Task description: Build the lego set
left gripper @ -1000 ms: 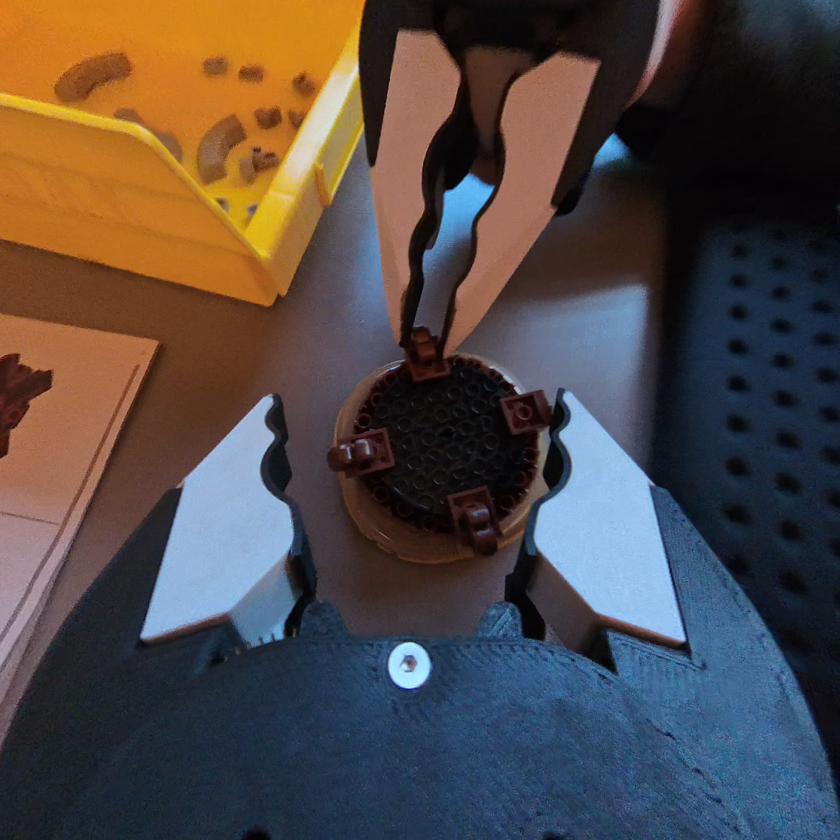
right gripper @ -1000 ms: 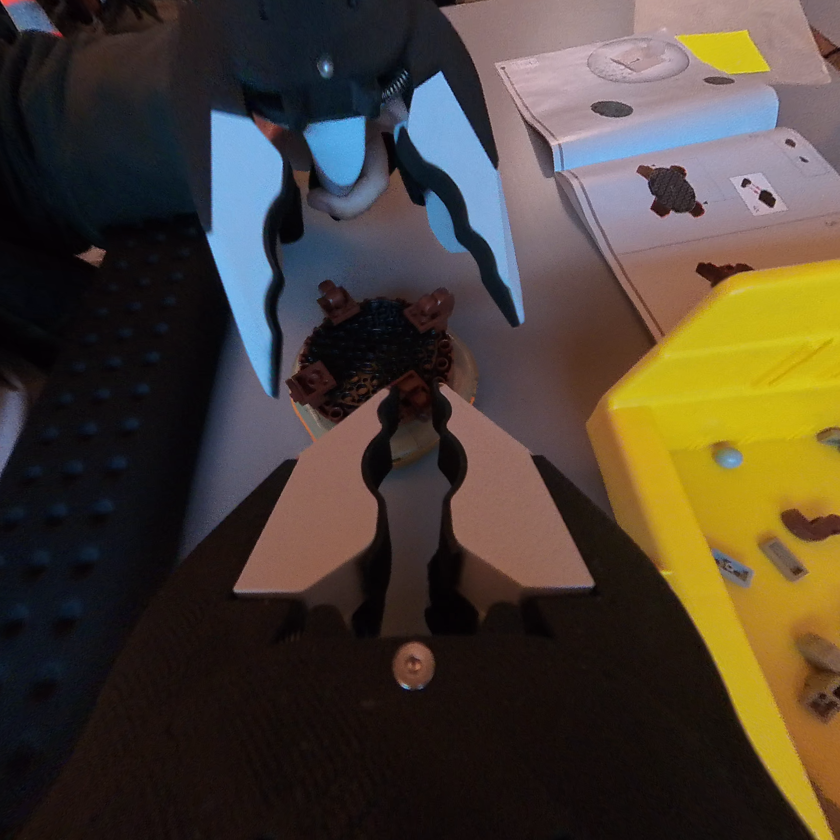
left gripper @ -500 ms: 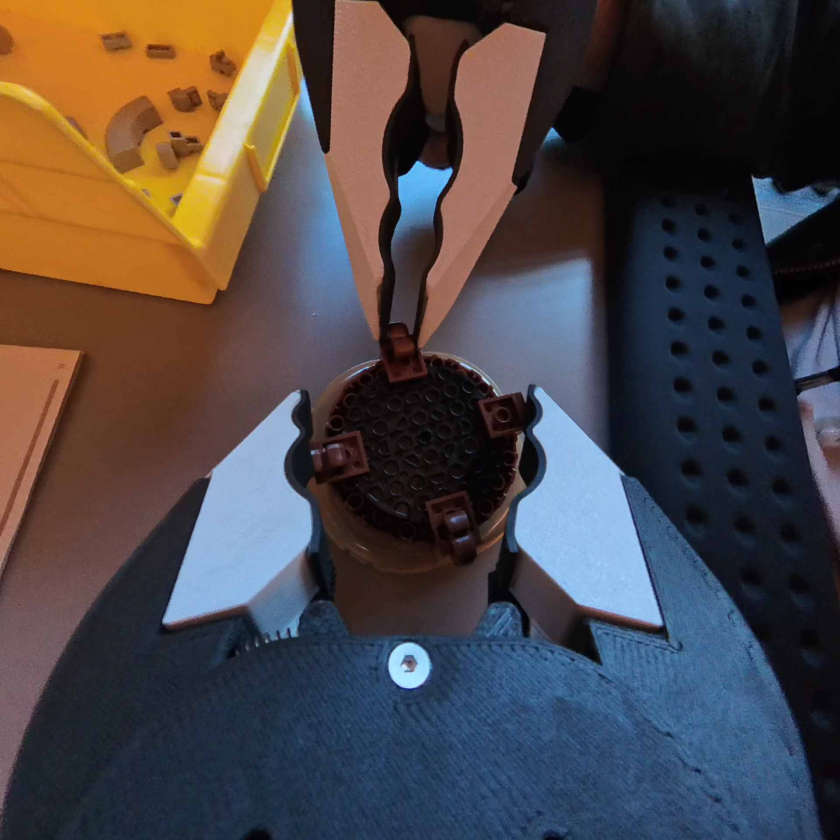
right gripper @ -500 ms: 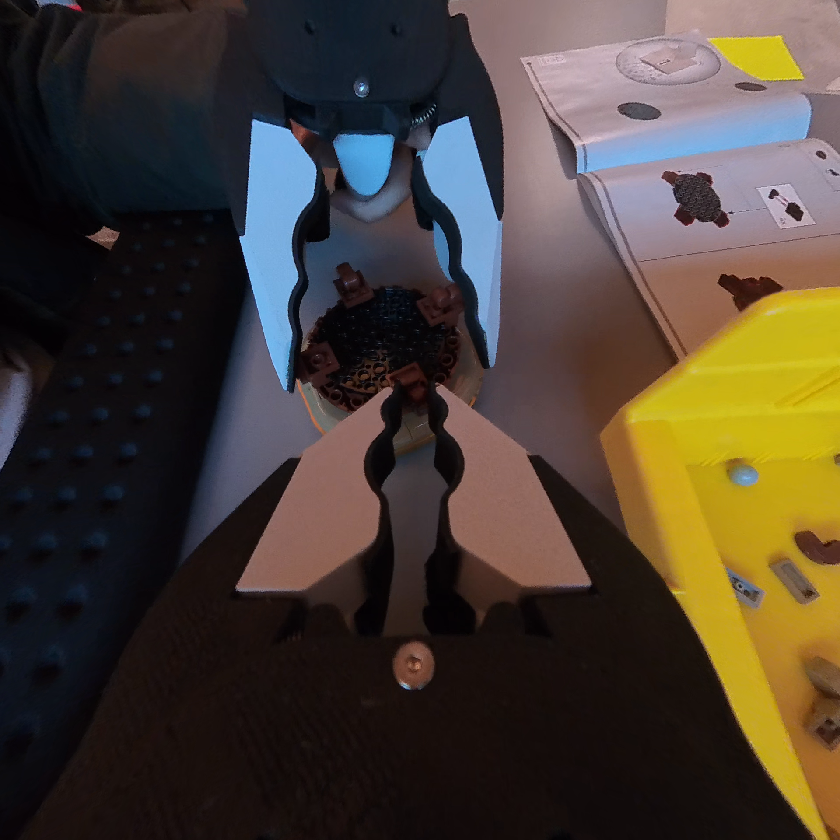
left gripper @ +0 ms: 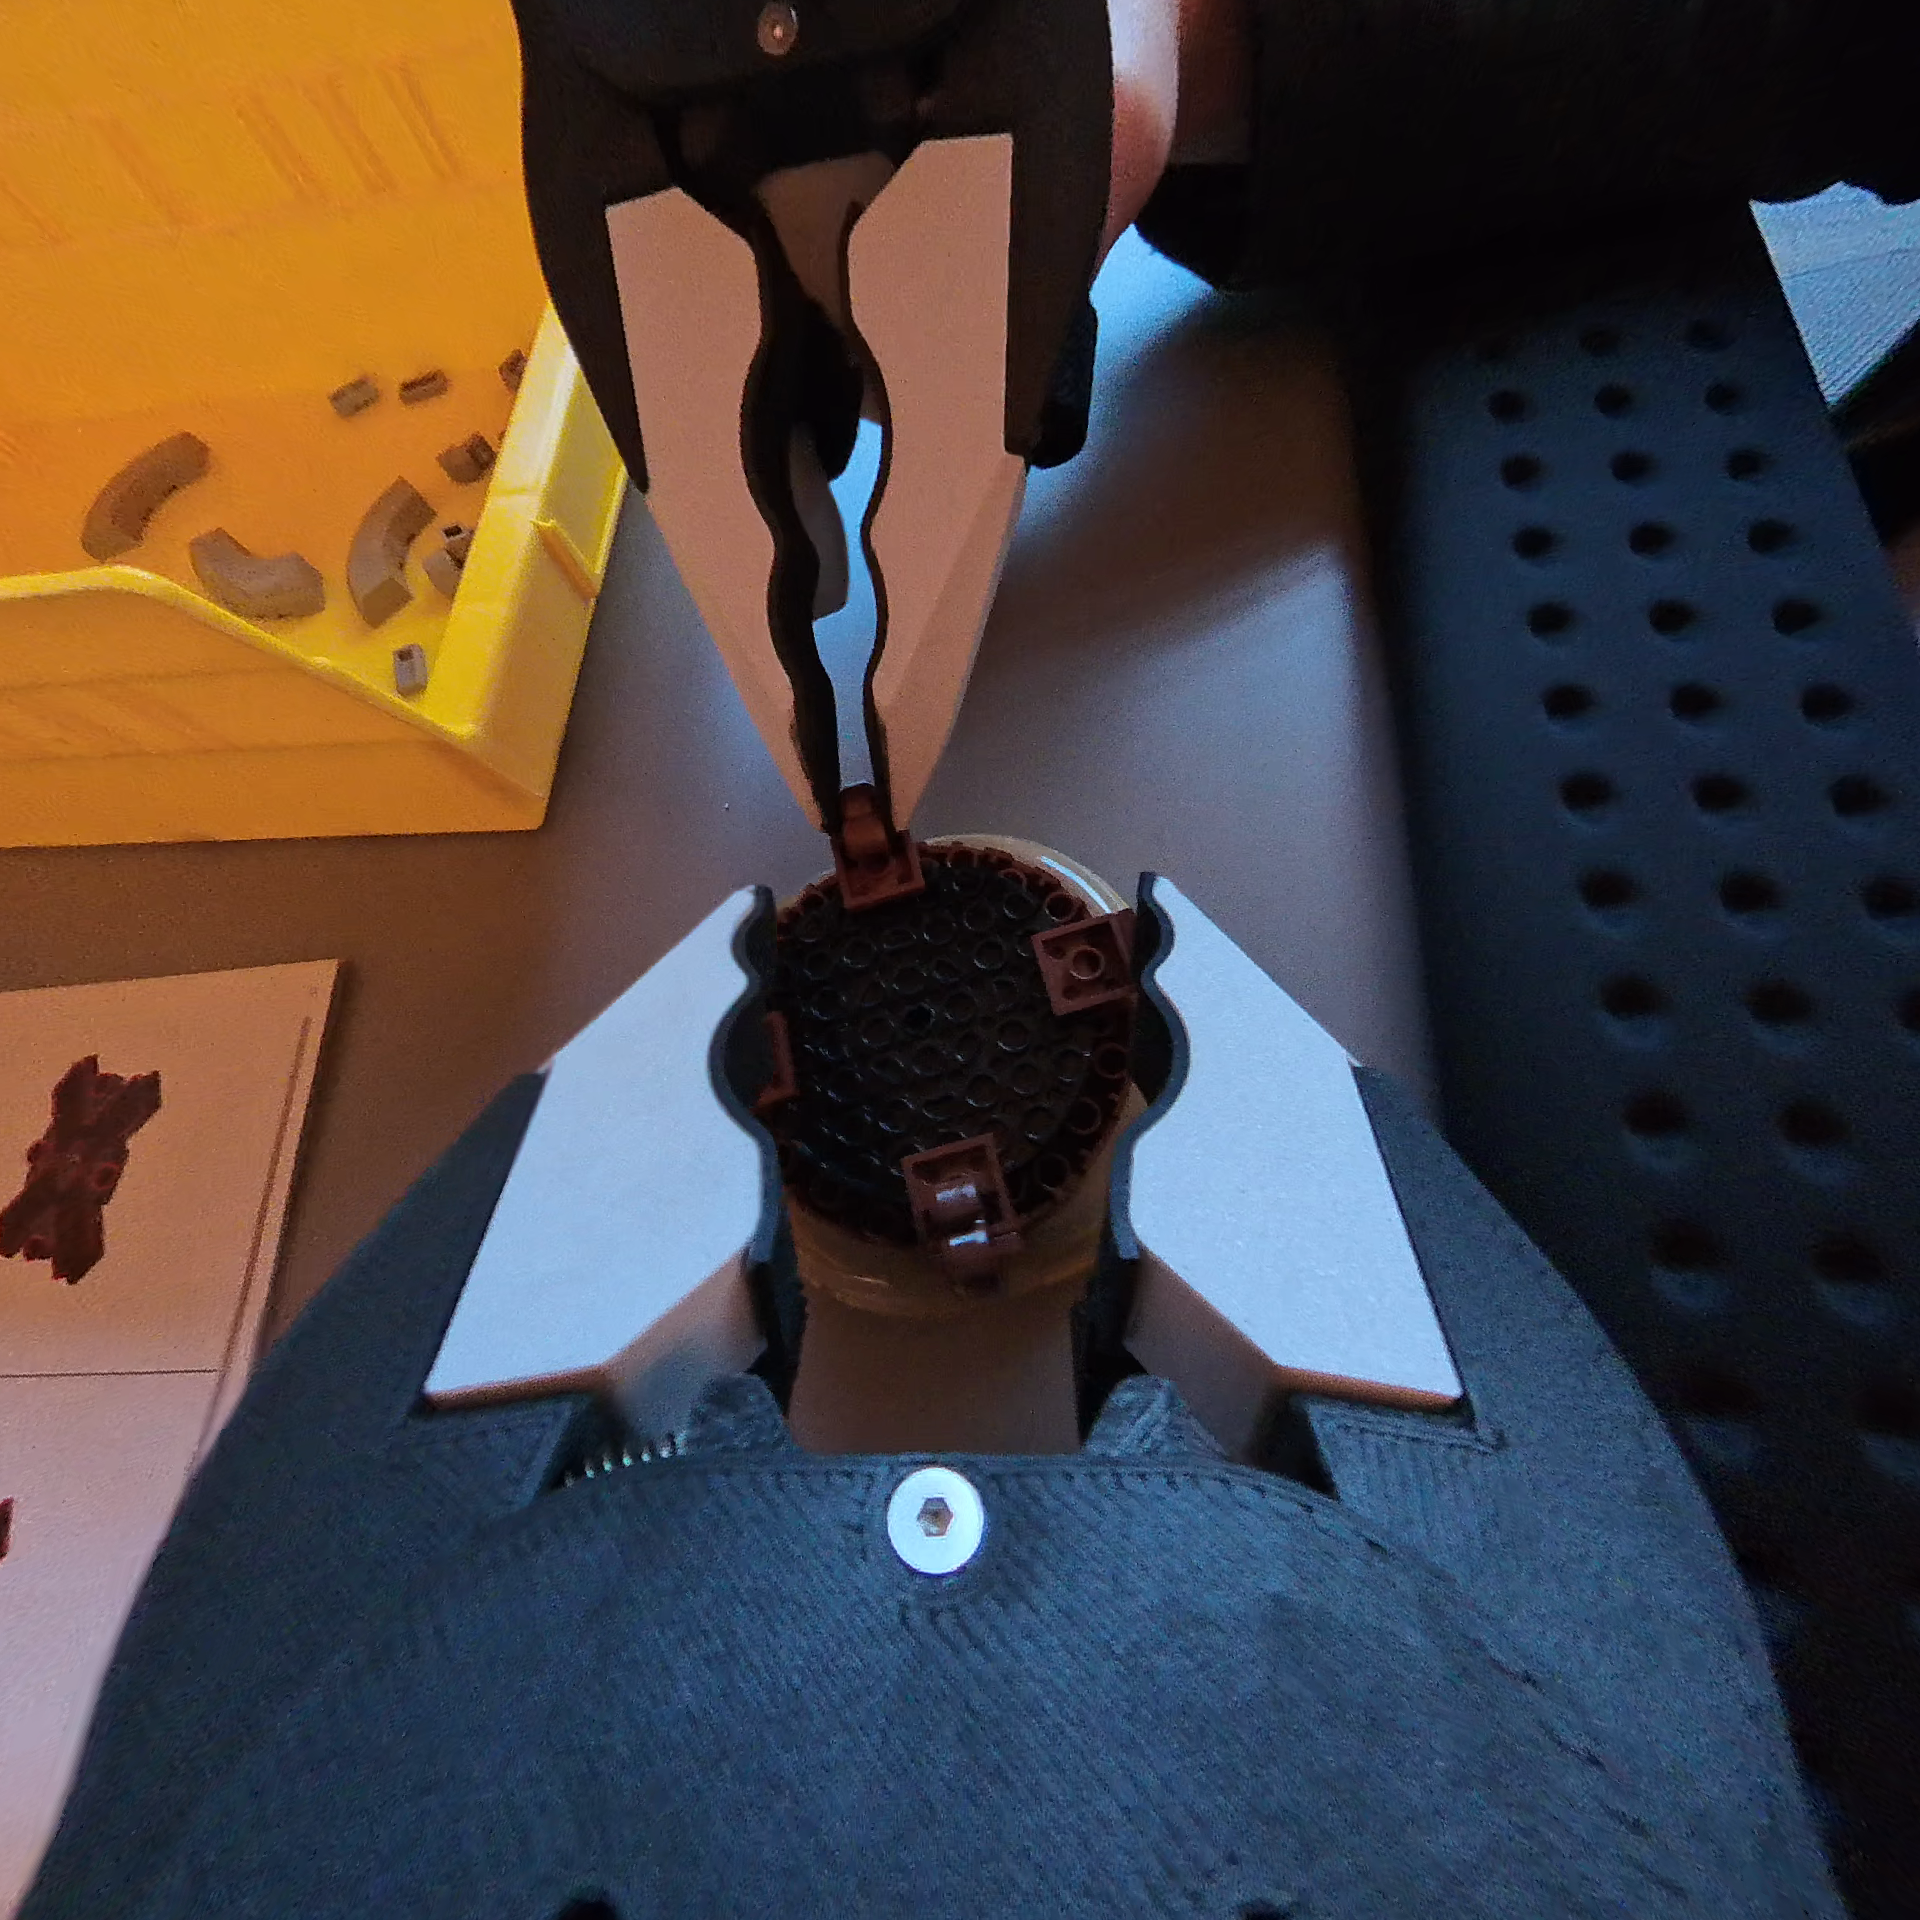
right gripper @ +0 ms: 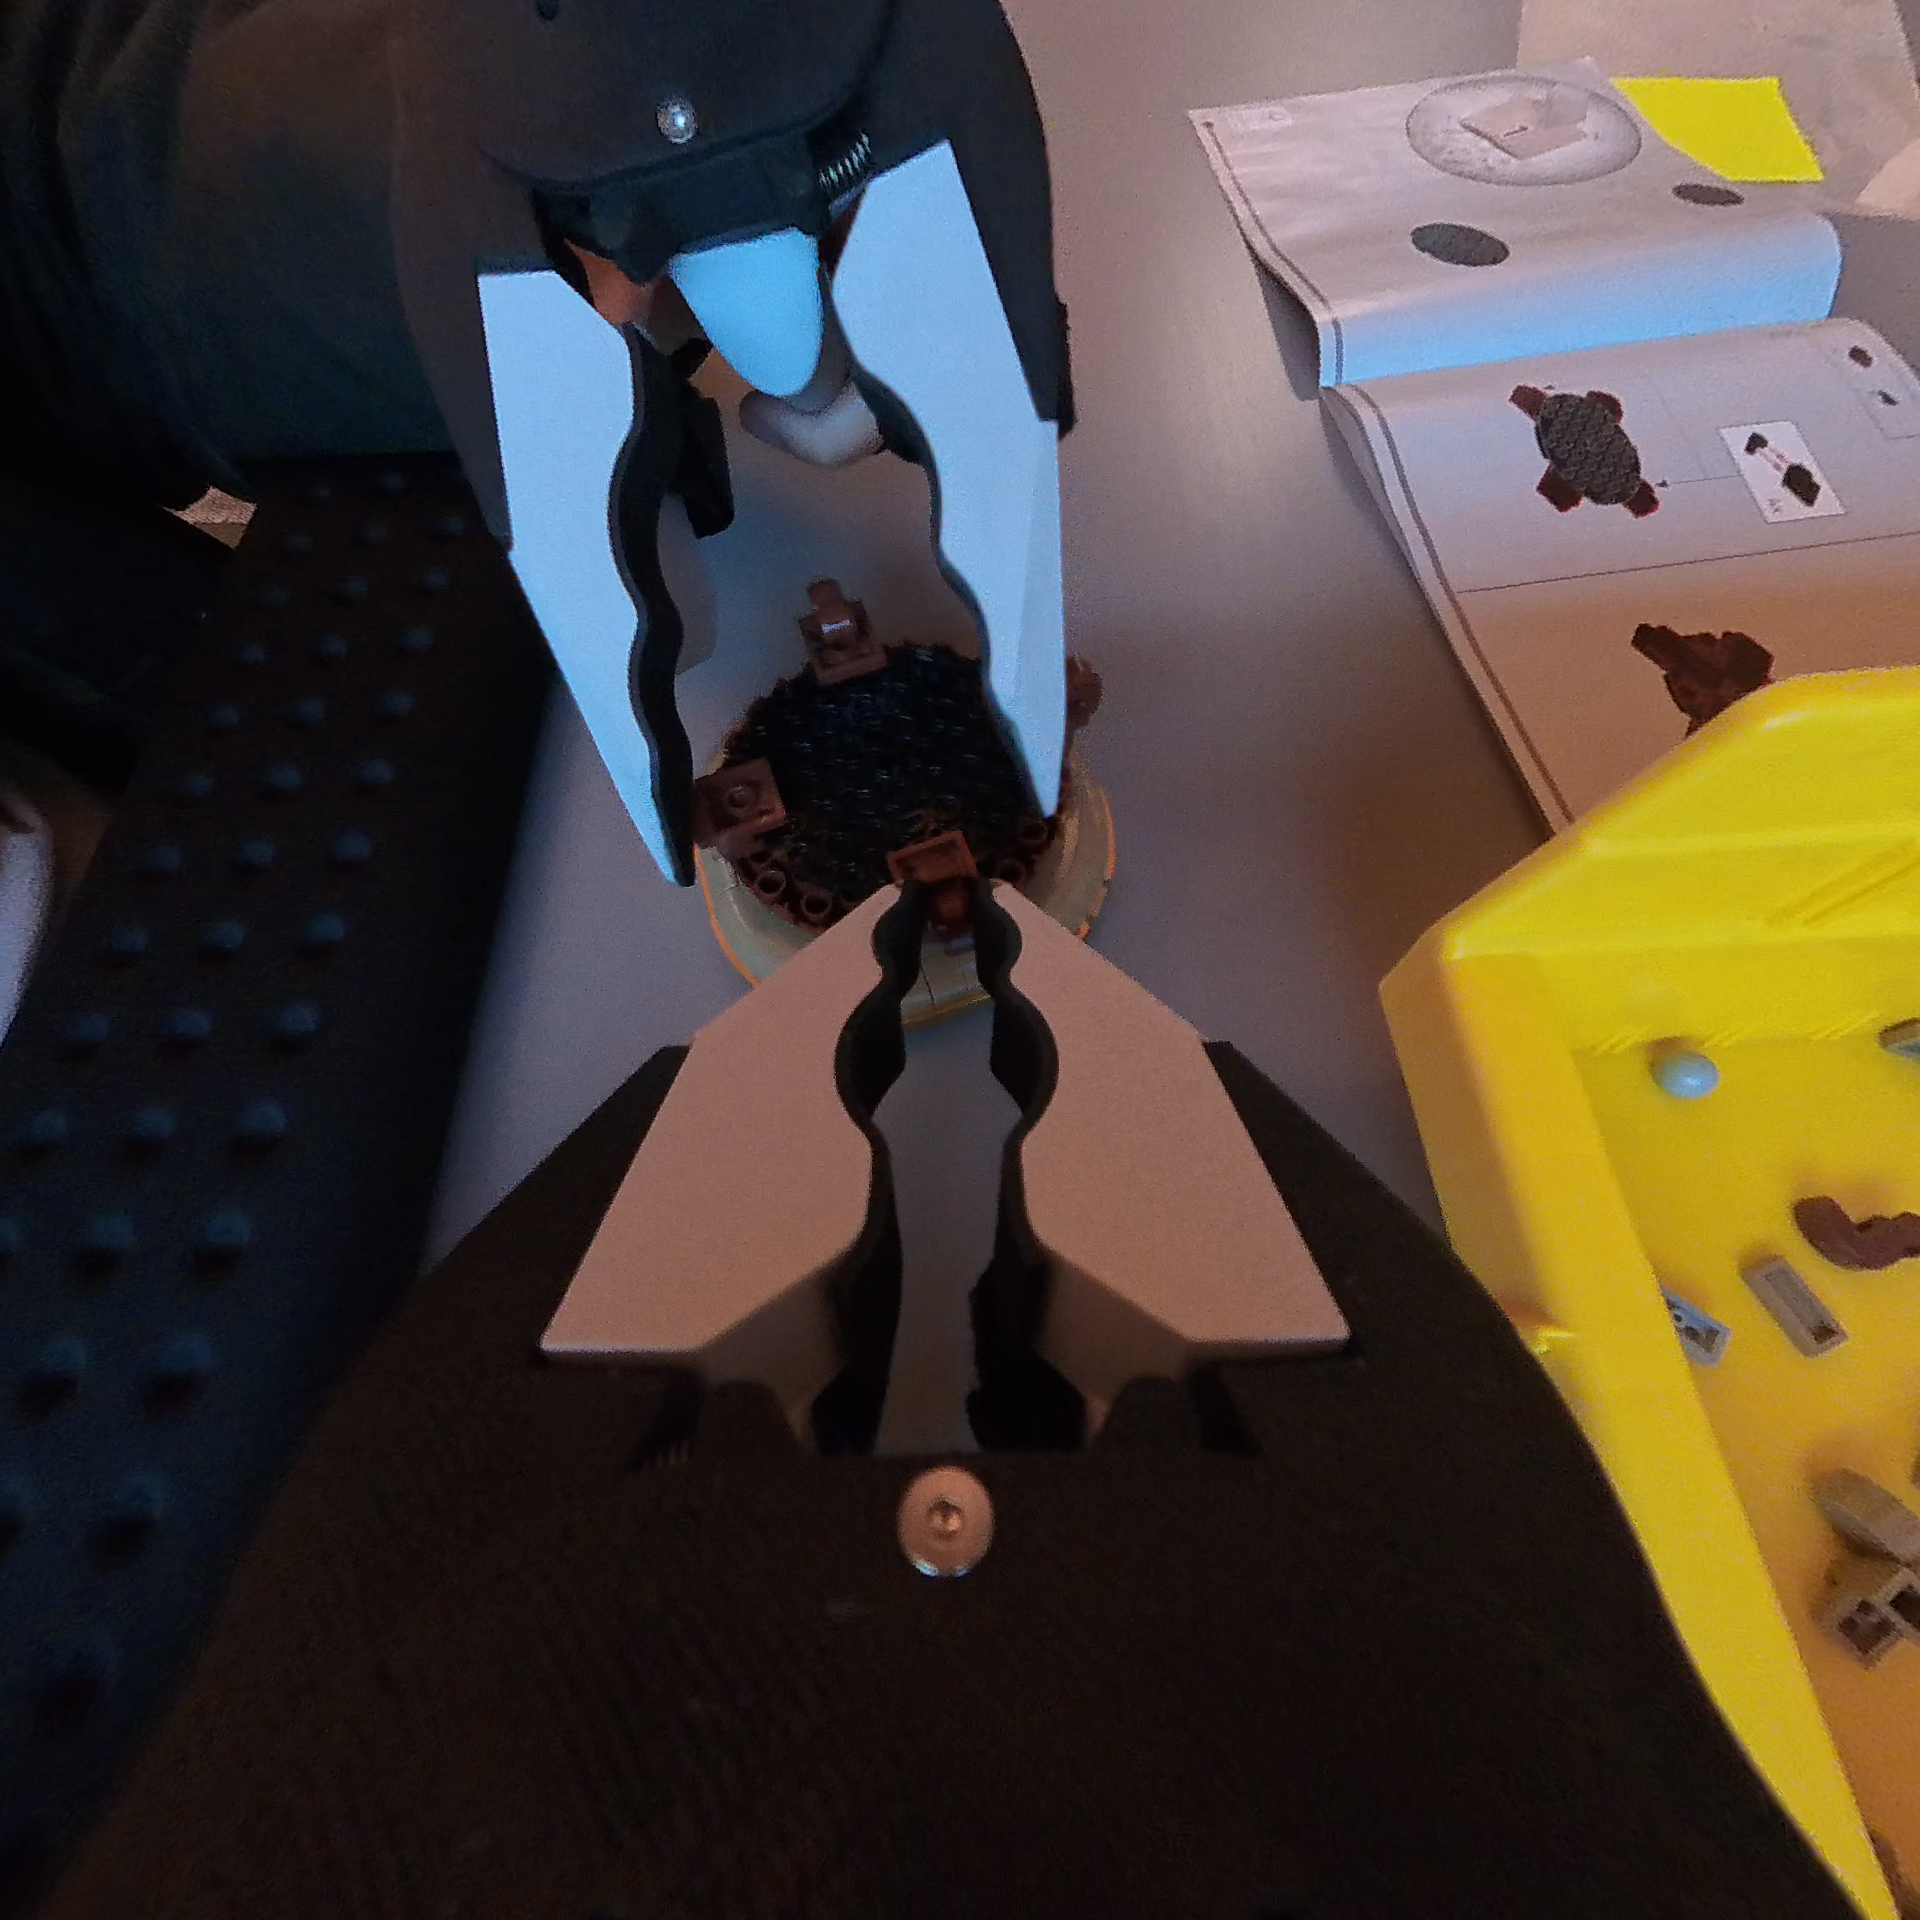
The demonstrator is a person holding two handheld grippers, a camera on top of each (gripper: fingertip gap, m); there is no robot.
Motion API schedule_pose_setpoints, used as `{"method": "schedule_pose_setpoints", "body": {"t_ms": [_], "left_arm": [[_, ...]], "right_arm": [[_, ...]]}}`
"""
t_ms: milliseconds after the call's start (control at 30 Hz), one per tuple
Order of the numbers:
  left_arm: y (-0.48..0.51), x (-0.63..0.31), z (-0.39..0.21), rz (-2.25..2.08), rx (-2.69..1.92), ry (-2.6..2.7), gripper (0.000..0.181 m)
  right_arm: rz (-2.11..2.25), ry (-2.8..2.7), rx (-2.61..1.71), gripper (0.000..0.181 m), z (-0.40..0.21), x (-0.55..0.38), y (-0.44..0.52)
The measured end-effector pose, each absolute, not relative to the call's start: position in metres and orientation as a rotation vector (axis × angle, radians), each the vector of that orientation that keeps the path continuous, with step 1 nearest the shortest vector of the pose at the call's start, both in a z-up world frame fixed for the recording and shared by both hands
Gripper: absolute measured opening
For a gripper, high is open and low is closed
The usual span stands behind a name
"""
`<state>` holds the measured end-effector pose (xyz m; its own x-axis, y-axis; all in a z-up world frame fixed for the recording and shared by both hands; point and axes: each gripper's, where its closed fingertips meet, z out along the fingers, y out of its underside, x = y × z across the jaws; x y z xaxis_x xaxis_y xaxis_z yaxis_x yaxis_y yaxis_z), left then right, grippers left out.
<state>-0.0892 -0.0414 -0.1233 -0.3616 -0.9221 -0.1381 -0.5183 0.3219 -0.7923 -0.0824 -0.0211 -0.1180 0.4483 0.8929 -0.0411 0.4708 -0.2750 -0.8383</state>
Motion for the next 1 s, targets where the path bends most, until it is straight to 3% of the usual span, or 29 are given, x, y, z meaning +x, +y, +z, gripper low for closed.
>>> {"method": "schedule_pose_setpoints", "body": {"t_ms": [67,700,1000], "left_arm": [[-0.044,-0.09,-0.125,-0.939,-1.306,2.008,0.062],[-0.043,-0.091,-0.129,-1.036,-1.29,1.948,0.074],[-0.042,-0.091,-0.128,-1.082,-1.273,1.937,0.074]], "right_arm": [[0.663,-1.166,-1.863,0.008,-0.118,-0.083,-0.021],[0.69,-1.161,-1.918,0.005,-0.123,-0.059,-0.019],[1.529,-0.595,-1.655,0.004,-0.026,-0.056,-0.021]]}}
